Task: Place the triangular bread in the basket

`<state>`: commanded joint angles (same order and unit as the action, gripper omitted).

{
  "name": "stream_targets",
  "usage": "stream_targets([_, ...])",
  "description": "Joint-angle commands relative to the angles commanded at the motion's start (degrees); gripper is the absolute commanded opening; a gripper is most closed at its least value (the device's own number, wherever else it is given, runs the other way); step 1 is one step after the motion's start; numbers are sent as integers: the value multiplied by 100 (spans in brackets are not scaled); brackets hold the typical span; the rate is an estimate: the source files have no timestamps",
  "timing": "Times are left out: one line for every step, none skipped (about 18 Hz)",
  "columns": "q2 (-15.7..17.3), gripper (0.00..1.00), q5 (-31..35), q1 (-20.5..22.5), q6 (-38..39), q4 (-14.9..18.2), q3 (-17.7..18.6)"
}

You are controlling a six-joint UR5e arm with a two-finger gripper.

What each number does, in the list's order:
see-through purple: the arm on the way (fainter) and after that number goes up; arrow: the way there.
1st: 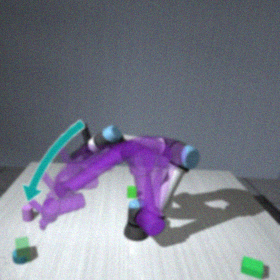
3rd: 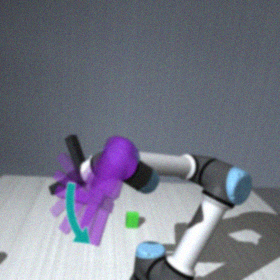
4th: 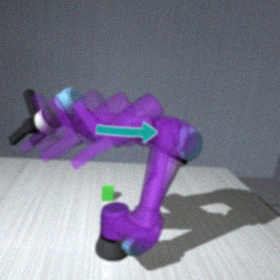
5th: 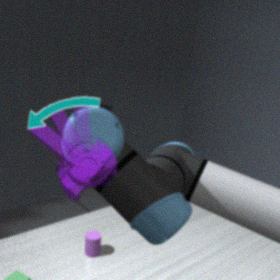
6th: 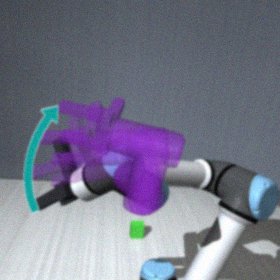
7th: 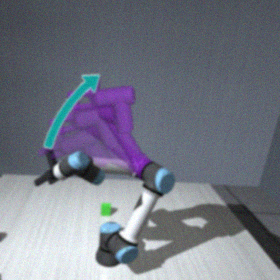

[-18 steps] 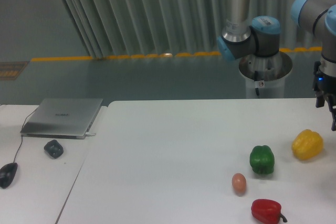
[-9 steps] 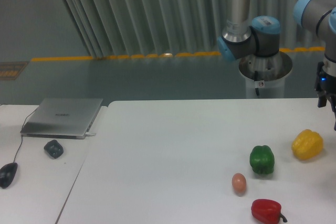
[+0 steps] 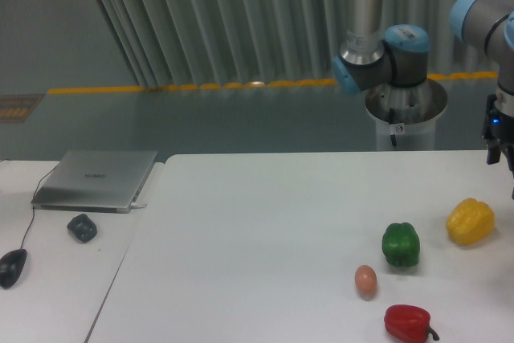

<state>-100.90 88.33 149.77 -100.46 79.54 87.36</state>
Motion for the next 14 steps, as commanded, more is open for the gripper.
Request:
stream_targets([0, 100, 0, 0, 0, 0, 0])
stream_targets([0, 100, 0, 9, 0, 0, 0])
stream_targets([0, 100, 0, 9, 0, 0, 0])
stream_targets([9, 100, 0, 17, 9, 0, 0])
stream_targets([9, 100, 0, 18, 26, 0, 0])
stream_targets([0, 100, 0, 9, 52, 0, 0])
stream_targets([0, 100, -9, 9, 61, 0, 0])
stream_targets([0, 100, -9, 9, 62, 0, 0])
stream_targets([0, 100, -9, 9, 53, 0, 0])
stream_targets([0, 100, -9, 9, 70, 0, 0])
stream_targets([0, 100, -9, 9, 96, -9, 0])
stream_targets([-9, 100, -9, 0, 105, -17, 0])
stream_targets([-17, 100, -9, 9, 105, -70, 0])
stream_targets([-9, 100, -9, 17, 105, -88, 0])
